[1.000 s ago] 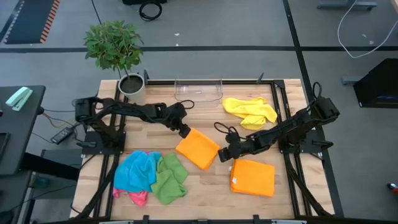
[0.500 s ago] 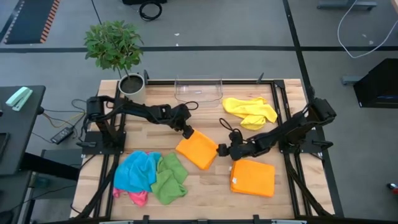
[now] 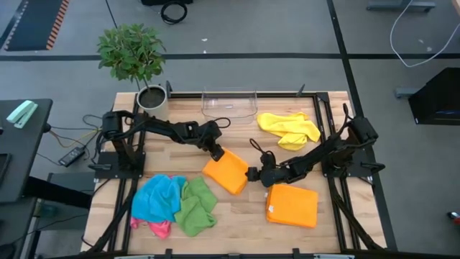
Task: Fold microfiber towels
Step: Fold the orange towel on the table
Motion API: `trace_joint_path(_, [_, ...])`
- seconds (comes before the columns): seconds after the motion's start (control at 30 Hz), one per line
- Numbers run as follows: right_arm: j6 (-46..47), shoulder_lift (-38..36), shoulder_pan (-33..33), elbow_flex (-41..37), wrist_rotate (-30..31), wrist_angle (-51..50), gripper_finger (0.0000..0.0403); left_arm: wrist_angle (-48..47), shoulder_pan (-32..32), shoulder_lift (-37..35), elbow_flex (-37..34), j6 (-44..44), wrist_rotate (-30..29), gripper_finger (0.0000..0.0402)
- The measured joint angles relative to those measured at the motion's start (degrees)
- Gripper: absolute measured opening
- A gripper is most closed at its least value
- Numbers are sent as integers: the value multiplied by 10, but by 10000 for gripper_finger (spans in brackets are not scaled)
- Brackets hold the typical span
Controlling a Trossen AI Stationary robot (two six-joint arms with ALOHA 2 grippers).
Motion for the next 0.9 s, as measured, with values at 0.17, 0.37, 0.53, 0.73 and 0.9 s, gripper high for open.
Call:
trace_joint_path(0.17, [-12, 2, -4, -3, 61, -13, 123, 13, 0, 4, -1, 4, -5, 76])
trace_joint_path(0.37, [-40, 3, -13, -3, 77, -6, 13, 29, 0, 5, -2, 3, -4, 11])
trace_joint_path(0.53, [-71, -12, -13, -3, 75, -5, 10, 17, -1, -17, -3, -4, -4, 11])
trace_joint_path(0.73, [-198, -100, -7, -2, 72, -23, 7, 11, -31, -121, -2, -4, -3, 9])
trace_joint_path(0.9, [-201, -205, -5, -1, 34, -132, 7, -31, -77, -201, -2, -38, -40, 8])
